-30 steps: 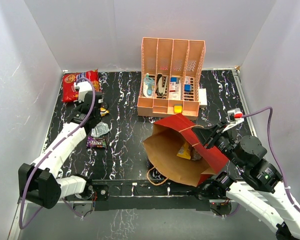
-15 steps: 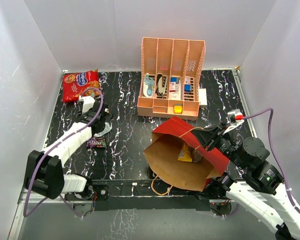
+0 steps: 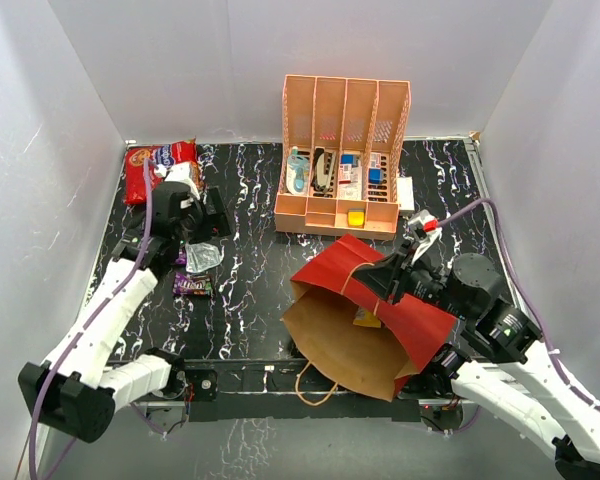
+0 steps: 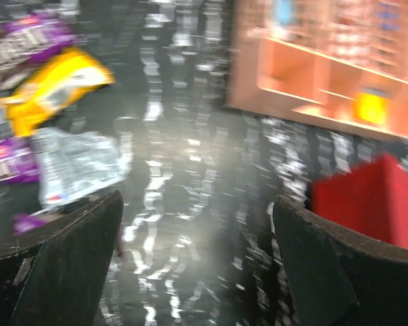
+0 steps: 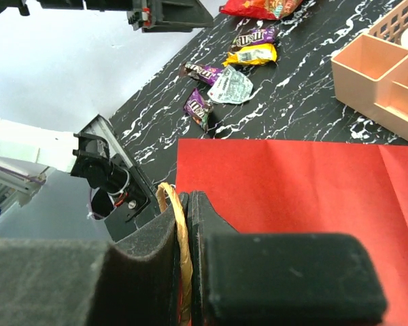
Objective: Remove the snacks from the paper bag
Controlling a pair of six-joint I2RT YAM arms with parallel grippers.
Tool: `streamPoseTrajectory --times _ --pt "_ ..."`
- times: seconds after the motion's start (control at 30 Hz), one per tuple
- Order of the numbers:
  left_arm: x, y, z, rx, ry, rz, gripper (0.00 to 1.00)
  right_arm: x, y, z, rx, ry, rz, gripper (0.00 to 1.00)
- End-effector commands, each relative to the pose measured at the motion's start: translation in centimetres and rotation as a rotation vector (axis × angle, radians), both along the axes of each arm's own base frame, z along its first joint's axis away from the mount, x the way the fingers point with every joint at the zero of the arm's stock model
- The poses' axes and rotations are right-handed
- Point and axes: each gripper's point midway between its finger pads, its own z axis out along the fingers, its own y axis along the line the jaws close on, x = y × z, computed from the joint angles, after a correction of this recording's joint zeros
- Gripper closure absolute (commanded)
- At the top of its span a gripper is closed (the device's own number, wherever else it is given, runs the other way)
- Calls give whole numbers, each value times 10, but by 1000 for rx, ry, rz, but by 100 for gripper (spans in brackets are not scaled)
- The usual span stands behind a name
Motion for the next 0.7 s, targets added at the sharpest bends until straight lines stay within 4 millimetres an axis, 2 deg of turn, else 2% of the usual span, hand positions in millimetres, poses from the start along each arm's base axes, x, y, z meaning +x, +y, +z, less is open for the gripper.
streamPoseTrajectory --times 0.0,0.07,0.17,0.27,0.4,0.5,0.6,0.67 --pt "-36 -84 54 -341 -80 -451 9 1 12 19 67 -71 48 92" --pt "-51 -98 68 -427 -125 -543 9 5 13 20 83 -69 36 92" --pt "-73 -119 76 -523 -137 -699 10 15 13 19 92 -63 -10 92" --pt "-98 -140 75 -622 -113 -822 10 24 11 19 89 -65 -48 92" --pt "-125 -161 78 -646 -135 -921 11 29 10 22 85 -70 -74 92" --pt "-154 -181 84 -696 -166 -1010 13 31 8 21 86 -71 -88 92" --pt "-181 -199 75 -694 -176 -1084 16 30 7 20 90 -68 -91 92" --pt "-191 -210 60 -636 -179 -1083 16 28 5 20 96 -64 -92 92"
